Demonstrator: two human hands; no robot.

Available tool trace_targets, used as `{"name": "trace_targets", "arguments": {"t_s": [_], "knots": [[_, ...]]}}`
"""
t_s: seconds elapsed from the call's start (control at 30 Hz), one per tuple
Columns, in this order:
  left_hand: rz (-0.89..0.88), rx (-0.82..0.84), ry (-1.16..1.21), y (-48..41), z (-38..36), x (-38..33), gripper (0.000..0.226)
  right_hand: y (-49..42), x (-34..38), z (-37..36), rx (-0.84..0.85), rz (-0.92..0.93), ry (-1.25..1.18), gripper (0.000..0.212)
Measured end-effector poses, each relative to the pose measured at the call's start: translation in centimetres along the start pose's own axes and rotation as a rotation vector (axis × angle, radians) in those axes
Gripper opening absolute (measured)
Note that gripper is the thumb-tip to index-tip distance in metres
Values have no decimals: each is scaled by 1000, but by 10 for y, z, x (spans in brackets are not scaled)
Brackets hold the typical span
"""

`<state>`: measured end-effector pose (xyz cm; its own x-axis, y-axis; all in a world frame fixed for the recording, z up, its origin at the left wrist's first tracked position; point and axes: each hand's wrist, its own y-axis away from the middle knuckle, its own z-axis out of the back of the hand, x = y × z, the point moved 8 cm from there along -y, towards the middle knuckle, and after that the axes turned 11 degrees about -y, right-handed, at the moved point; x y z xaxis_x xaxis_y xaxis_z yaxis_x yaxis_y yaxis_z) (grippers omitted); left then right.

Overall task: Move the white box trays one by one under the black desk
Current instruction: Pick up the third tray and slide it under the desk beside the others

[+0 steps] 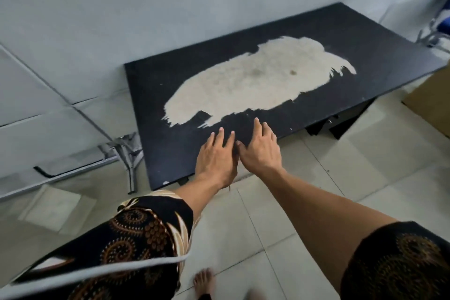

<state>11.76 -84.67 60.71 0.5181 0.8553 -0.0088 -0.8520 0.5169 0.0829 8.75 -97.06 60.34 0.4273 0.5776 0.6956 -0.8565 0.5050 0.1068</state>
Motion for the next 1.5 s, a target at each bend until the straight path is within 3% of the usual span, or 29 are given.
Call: {"name": "trace_targets", "arguments": {"t_s": [0.17,0.37,0.83,1.2,1.5], "knots": [[255,-43,10,-2,35,112,69,-25,98,-43,114,165,96,87],[554,-8,28,28,29,281,69,-26,219,-159,258,341,127,94],[828,138,96,137,-53,589,71,45,378,-460,588,387,183,96],[989,277,122,178,-143,695,71,86,405,-637,844,394,280,94],[1020,349,126,172,-298,765,72,78,347,-786,903,364,264,92]]}}
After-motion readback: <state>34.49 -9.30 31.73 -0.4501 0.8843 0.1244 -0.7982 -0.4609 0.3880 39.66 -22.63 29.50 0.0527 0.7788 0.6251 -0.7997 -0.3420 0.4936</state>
